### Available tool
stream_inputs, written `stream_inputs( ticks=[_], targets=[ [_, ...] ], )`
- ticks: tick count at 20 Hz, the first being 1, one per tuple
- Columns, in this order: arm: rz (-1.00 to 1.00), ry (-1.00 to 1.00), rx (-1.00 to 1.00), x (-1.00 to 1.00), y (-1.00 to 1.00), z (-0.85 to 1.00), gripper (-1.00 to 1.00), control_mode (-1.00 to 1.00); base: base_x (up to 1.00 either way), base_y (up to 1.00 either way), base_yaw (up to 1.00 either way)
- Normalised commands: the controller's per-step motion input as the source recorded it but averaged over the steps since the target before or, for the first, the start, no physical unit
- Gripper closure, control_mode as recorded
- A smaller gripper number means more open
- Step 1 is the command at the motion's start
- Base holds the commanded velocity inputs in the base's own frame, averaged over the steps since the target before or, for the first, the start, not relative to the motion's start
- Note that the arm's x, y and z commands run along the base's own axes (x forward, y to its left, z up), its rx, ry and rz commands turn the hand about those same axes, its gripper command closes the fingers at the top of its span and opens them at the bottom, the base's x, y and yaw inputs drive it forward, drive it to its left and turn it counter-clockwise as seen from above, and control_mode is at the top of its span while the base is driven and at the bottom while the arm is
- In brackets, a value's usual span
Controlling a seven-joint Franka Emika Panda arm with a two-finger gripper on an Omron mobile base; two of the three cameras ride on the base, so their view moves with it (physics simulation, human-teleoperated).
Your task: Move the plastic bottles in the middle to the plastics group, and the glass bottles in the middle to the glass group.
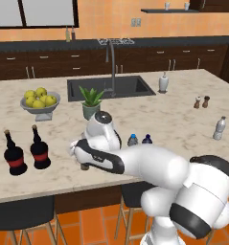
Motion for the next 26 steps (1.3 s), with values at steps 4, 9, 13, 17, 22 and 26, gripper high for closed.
stream_inputs(
  ticks=[4, 9, 13, 17, 22, 26],
  targets=[
    [0.06, 0.01, 0.0, 0.0, 0.32, 0.0, 1.0, -1.0, 0.0, 0.0, 0.0],
    [0.01, -0.08, 0.0, 0.18, 0.26, -0.11, 1.0, -1.0, 0.0, 0.0, 0.0],
    [0.0, -0.01, 0.0, 0.48, 0.35, -0.02, 1.0, -1.0, 0.0, 0.0, 0.0],
    [0.0, 0.03, 0.0, 0.26, 0.19, 0.0, 1.0, -1.0, 0.0, 0.0, 0.0],
    [0.01, 0.0, 0.0, 0.01, 0.21, -0.01, 1.0, -1.0, 0.0, 0.0, 0.0],
    [0.06, 0.0, 0.0, 0.1, 0.3, -0.1, 1.0, -1.0, 0.0, 0.0, 0.0]
  ],
)
